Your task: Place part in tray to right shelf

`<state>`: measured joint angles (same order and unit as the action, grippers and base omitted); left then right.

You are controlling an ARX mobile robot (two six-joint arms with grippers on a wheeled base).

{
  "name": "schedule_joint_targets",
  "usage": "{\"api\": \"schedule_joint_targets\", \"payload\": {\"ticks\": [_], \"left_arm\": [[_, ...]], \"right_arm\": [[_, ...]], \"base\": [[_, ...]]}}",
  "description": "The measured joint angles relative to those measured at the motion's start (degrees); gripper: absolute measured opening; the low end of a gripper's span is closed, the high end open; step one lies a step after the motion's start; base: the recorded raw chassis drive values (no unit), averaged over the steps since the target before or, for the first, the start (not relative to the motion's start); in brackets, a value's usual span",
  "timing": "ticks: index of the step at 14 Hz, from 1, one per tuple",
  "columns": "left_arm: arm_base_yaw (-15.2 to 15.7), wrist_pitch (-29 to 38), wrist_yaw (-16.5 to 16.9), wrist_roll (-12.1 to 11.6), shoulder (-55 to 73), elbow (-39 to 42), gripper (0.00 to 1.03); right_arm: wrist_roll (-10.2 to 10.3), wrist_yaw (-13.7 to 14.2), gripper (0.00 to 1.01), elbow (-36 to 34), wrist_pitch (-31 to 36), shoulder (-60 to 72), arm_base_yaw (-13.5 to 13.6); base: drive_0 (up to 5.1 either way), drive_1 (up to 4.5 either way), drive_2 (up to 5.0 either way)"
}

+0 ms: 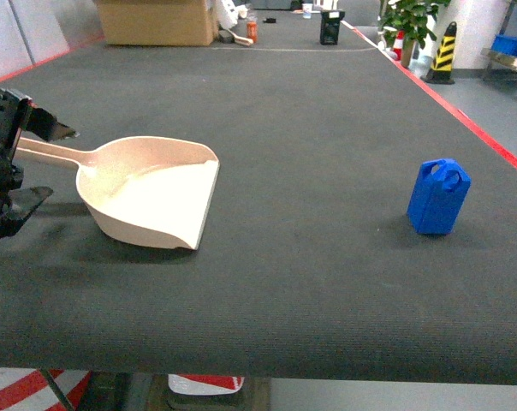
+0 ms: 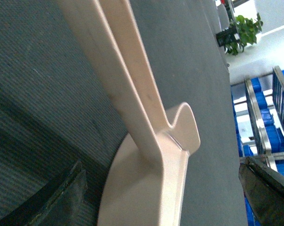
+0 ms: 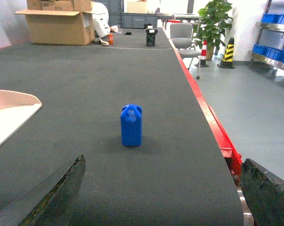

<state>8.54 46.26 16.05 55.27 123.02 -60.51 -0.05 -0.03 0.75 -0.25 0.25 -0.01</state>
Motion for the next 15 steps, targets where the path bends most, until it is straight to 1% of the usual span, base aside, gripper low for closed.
{"api": "schedule_joint_targets", "payload": {"ticks": [1, 3, 5, 6, 8, 9, 10, 11, 12, 13, 14, 15], "left_arm": [[0.81, -0.57, -0.46, 0.31, 1.88, -2.54, 0.98], [1.66, -1.97, -0.17, 1.22, 4.28, -7.28, 0.98], [2.16, -5.18, -1.03, 1.53, 7.48, -13.22, 0.98], [2.25, -7.41, -2.29, 1.57, 8.98, -15.45, 0.94], [2.78, -7.89, -0.92, 1.66, 11.89, -19.15, 0.74], [3.06, -9.14, -1.07, 1.53, 12.74, -21.09, 0.63], [3.41, -8.24, -1.03, 1.84, 13.51, -22.95, 0.49], [3.65, -6.75, -0.98, 2.97, 13.51, -22.93, 0.39], [3.74, -2.08, -0.33, 5.88, 13.38, -20.87, 0.23], [3.67, 0.42, 0.2, 9.25, 12.41, -18.49, 0.17], [3.5, 4.33, 1.33, 10.34, 10.27, -14.45, 0.16], [3.15, 7.87, 2.54, 10.78, 8.02, -10.64, 0.16]], "right_arm": [[0.0, 0.0, 0.98, 0.0, 0.02, 0.0, 0.0], [0.0, 0.0, 0.98, 0.0, 0.02, 0.0, 0.0], [0.0, 0.0, 0.98, 0.0, 0.0, 0.0, 0.0], [0.0, 0.0, 0.98, 0.0, 0.0, 0.0, 0.0], [0.0, 0.0, 0.98, 0.0, 0.0, 0.0, 0.0], [0.0, 0.0, 0.98, 0.0, 0.02, 0.0, 0.0], [0.0, 0.0, 0.98, 0.0, 0.02, 0.0, 0.0], [0.0, 0.0, 0.98, 0.0, 0.0, 0.0, 0.0], [0.0, 0.0, 0.98, 0.0, 0.0, 0.0, 0.0], [0.0, 0.0, 0.98, 0.0, 0.02, 0.0, 0.0], [0.0, 0.0, 0.98, 0.0, 0.0, 0.0, 0.0], [0.0, 0.0, 0.98, 0.0, 0.0, 0.0, 0.0]], "base": [[0.0, 0.0, 0.0], [0.0, 0.0, 0.0], [0.0, 0.0, 0.0], [0.0, 0.0, 0.0], [0.0, 0.0, 0.0], [0.0, 0.0, 0.0], [0.0, 0.0, 0.0], [0.0, 0.0, 0.0], [0.0, 0.0, 0.0], [0.0, 0.0, 0.0], [0.0, 0.0, 0.0], [0.0, 0.0, 0.0]]}}
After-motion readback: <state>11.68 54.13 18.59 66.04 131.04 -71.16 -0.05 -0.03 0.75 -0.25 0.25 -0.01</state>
